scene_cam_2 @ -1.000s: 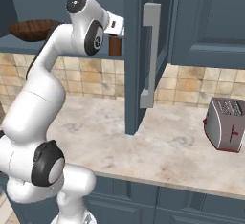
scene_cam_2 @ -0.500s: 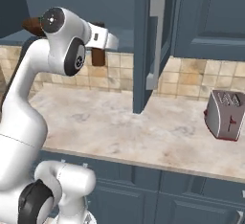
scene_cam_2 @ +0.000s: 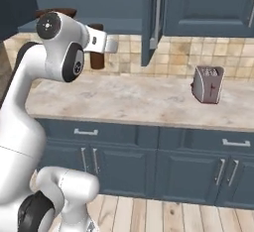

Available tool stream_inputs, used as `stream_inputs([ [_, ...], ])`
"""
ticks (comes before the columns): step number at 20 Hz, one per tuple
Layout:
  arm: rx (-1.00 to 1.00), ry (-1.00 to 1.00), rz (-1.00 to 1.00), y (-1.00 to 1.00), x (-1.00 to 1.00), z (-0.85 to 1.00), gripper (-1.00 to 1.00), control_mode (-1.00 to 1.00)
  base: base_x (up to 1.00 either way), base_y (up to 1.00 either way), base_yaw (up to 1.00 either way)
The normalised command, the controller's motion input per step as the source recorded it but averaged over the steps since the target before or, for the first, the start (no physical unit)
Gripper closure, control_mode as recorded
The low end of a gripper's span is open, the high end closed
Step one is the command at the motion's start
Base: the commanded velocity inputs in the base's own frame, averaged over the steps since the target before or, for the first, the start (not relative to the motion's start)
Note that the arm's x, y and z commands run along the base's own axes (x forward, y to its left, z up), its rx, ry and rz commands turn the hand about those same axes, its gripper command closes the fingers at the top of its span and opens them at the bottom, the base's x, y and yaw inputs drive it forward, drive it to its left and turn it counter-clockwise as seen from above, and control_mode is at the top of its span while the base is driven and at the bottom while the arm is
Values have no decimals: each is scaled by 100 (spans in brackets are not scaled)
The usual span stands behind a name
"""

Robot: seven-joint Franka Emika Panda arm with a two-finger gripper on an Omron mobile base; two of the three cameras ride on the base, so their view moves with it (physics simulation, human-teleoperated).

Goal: Take the cinnamon bottle from the cabinet and place it on the dining table, next to the plate with the cupcake. Then take the chocolate from the dining counter and place it on the cupcake plate.

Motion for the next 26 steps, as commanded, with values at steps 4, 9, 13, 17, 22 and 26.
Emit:
stream_inputs([
  [4, 0, 0, 0, 0, 0, 0, 100, 100, -55, 14, -44],
  [9, 0, 0, 0, 0, 0, 0, 100, 100, -37, 0, -54],
  [13, 0, 0, 0, 0, 0, 0, 100, 100, -4, 2, -71],
  [17, 0, 0, 0, 0, 0, 0, 100, 100, 0, -3, -71],
  [22, 0, 0, 0, 0, 0, 0, 100, 100, 0, -5, -68],
  [26, 0, 0, 0, 0, 0, 0, 100, 100, 0, -14, -67],
])
